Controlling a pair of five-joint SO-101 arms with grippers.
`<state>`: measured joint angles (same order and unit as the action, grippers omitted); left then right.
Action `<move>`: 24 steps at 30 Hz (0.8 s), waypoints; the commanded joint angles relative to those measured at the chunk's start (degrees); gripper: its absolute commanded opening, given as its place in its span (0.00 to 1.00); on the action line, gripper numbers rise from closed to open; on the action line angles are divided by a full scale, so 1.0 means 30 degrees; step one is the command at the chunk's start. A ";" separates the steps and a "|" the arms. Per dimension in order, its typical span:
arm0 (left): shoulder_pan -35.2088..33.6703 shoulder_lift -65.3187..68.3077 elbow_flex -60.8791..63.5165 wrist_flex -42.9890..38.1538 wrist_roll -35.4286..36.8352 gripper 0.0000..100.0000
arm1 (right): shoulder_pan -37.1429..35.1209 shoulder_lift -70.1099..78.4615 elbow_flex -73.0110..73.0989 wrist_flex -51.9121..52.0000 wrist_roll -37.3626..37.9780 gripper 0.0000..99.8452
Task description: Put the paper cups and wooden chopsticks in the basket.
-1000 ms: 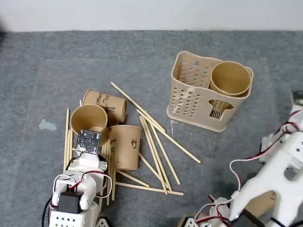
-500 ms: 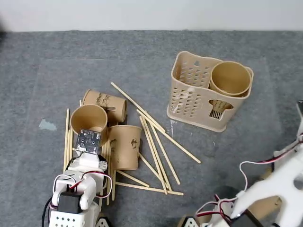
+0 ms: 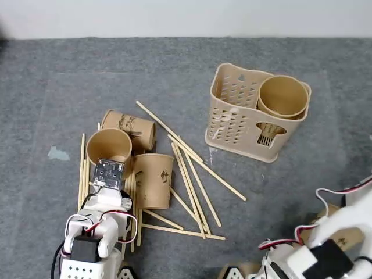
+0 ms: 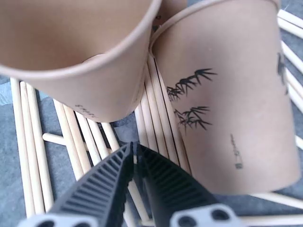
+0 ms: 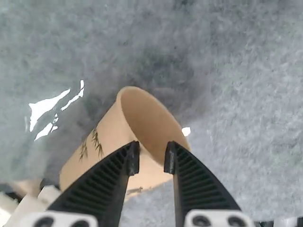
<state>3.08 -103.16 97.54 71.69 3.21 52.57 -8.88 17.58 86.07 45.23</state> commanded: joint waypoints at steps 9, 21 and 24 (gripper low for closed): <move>-0.0088 -0.0205 -0.0366 0.0059 -0.0117 0.01 | 0.0484 0.1011 -0.0205 0.0190 0.0205 0.10; -0.0088 -0.0205 -0.0366 0.0059 -0.0117 0.01 | 0.0366 0.1011 -0.2462 0.5495 0.0586 0.04; -0.0088 -0.0205 -0.0366 0.0059 -0.0117 0.01 | 0.0396 0.1011 -0.2462 0.5524 0.1465 0.02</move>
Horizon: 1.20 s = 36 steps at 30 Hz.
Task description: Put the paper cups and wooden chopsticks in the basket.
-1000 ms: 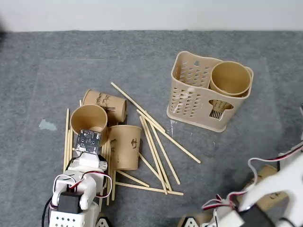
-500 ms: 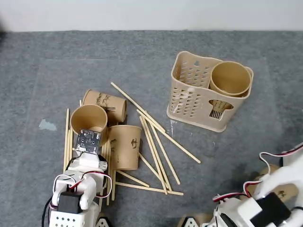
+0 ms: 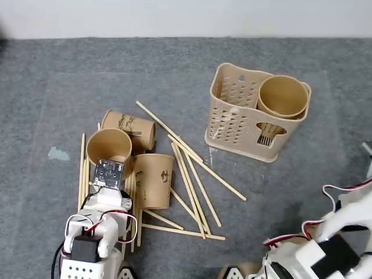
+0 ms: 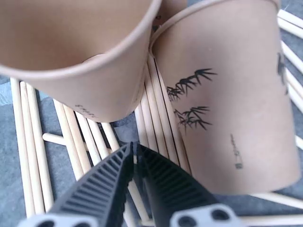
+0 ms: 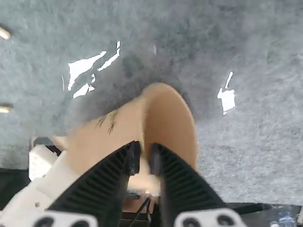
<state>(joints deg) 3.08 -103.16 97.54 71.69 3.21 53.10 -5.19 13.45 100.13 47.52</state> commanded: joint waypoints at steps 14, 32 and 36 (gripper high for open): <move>-0.0088 -0.0205 -0.0366 0.0059 -0.0117 0.01 | -0.0923 -0.0249 -0.4220 0.0835 0.0821 0.01; -0.0088 -0.0205 -0.0366 0.0059 -0.0117 0.01 | -0.5846 -0.8132 -0.7883 0.0747 0.0674 0.01; -0.0088 -0.0205 -0.0366 0.0059 -0.0117 0.01 | -0.7956 -1.1267 -0.7883 0.0044 0.0117 0.01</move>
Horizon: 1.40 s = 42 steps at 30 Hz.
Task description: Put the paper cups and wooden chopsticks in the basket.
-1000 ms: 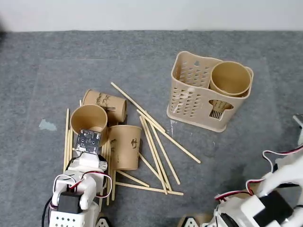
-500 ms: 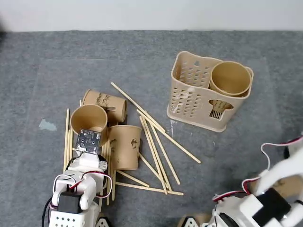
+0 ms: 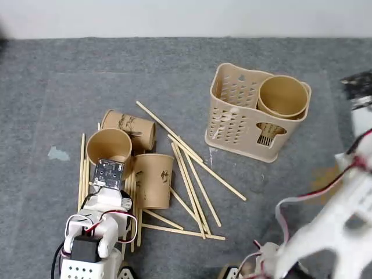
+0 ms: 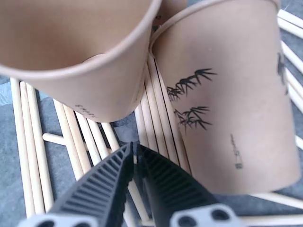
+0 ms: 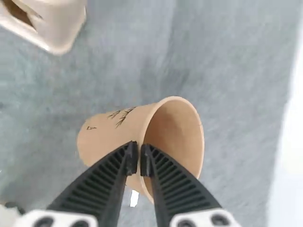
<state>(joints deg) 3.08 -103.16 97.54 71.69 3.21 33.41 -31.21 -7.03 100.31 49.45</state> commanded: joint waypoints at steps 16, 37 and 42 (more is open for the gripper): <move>-0.0088 -0.0205 -0.0366 0.0059 -0.0117 0.01 | -0.7018 -0.5319 -0.0850 -1.0359 -0.5714 0.01; -0.0088 -0.0205 -0.0366 0.0059 -0.0117 0.01 | -0.9480 0.0806 -0.0733 -0.9714 -0.1260 0.01; -0.0088 -0.0205 -0.0366 0.0059 -0.0117 0.01 | -0.9597 0.0982 -0.0733 -0.7897 0.1172 0.01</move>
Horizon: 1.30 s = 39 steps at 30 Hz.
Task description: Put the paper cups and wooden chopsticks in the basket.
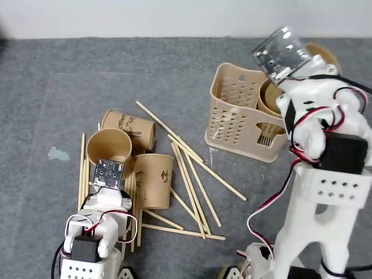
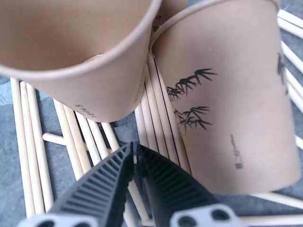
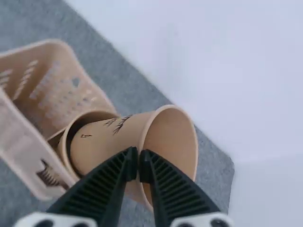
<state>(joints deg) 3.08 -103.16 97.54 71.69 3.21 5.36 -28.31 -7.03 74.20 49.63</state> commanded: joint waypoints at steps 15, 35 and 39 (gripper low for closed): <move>-0.0088 -0.0205 -0.0366 0.0059 -0.0117 0.01 | -0.0835 -0.0337 -0.0879 0.1832 -0.1729 0.30; -0.0088 -0.0205 -0.0366 0.0059 -0.0117 0.01 | -0.1685 -0.2828 0.3692 0.9011 -0.8234 0.30; -0.0088 -0.0205 -0.0366 0.0059 -0.0117 0.01 | -0.1685 -0.2857 0.5538 0.8601 -0.8293 0.30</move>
<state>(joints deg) 3.08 -103.16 97.54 71.69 3.21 0.88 -35.08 7.65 100.22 25.45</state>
